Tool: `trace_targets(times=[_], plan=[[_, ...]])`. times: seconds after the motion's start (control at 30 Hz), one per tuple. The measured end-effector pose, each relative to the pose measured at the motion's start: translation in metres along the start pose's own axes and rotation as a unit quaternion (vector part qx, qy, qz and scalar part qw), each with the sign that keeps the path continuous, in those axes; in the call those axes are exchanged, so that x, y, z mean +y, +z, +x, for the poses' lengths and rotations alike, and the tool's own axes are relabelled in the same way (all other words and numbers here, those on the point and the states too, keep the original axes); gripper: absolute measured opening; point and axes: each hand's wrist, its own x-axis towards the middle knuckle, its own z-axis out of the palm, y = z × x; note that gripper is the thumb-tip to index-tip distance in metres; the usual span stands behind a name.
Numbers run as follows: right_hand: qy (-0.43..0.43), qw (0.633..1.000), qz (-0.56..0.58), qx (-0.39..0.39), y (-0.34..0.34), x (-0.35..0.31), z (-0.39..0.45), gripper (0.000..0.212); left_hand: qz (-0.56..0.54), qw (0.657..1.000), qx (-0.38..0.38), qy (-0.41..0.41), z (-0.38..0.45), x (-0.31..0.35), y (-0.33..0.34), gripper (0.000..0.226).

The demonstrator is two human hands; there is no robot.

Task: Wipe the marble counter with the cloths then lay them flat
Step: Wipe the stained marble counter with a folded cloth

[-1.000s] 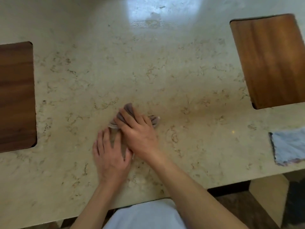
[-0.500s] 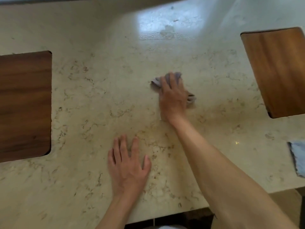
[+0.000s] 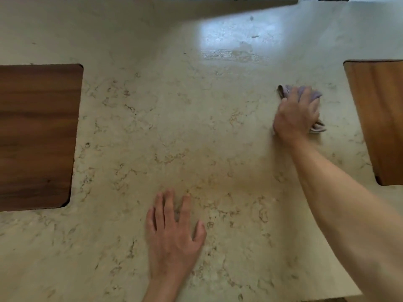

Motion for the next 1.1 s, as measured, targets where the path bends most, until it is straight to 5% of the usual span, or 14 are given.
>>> trace_targets(times=[0.1, 0.17, 0.3, 0.4, 0.47, 0.53, 0.6, 0.7, 0.77, 0.87, 0.97, 1.1], plan=[[-0.158, 0.986, 0.045, 0.020, 0.012, -0.077, -0.037, 0.044, 0.002, 1.000, 0.006, 0.001, 0.001, 0.000, 0.000, 0.070], [-0.319, 0.942, 0.103, -0.026, 0.011, -0.111, -0.092, 0.044, 0.004, 1.000, 0.011, -0.003, 0.002, 0.002, -0.001, 0.069], [-0.494, 0.850, 0.133, -0.125, -0.009, -0.075, -0.172, 0.044, -0.002, 1.000, 0.017, -0.006, 0.003, 0.001, -0.001, 0.067], [-0.433, 0.892, 0.095, -0.093, -0.020, 0.012, -0.168, 0.043, -0.003, 1.000, 0.009, -0.005, 0.001, 0.000, -0.002, 0.068], [-0.273, 0.958, 0.068, -0.061, -0.021, 0.059, -0.143, 0.043, -0.005, 1.000, 0.004, -0.009, 0.001, 0.000, -0.003, 0.069], [-0.091, 0.994, 0.049, -0.040, -0.021, 0.066, -0.127, 0.043, -0.027, 0.999, 0.021, -0.007, 0.001, 0.000, -0.003, 0.066], [-0.016, 0.998, 0.054, -0.021, -0.021, 0.027, -0.139, 0.045, -0.088, 0.994, 0.070, -0.002, -0.001, 0.000, -0.001, 0.061], [-0.165, 0.979, 0.116, -0.023, -0.016, -0.061, -0.200, 0.047, -0.215, 0.965, 0.151, 0.011, -0.003, -0.002, 0.001, 0.057], [-0.334, 0.927, 0.143, -0.097, -0.020, -0.101, -0.250, 0.049, -0.261, 0.946, 0.190, 0.017, -0.004, -0.007, 0.001, 0.056], [-0.463, 0.857, 0.151, -0.169, -0.029, -0.079, -0.276, 0.045, -0.273, 0.937, 0.214, 0.030, -0.006, -0.011, 0.001, 0.058], [-0.420, 0.893, 0.137, -0.082, -0.029, -0.006, -0.248, 0.036, -0.201, 0.962, 0.170, 0.069, -0.006, -0.010, 0.003, 0.053], [-0.141, 0.985, 0.080, -0.059, -0.030, 0.072, -0.176, 0.045, -0.069, 0.992, 0.088, 0.063, -0.004, -0.006, 0.005, 0.058]])
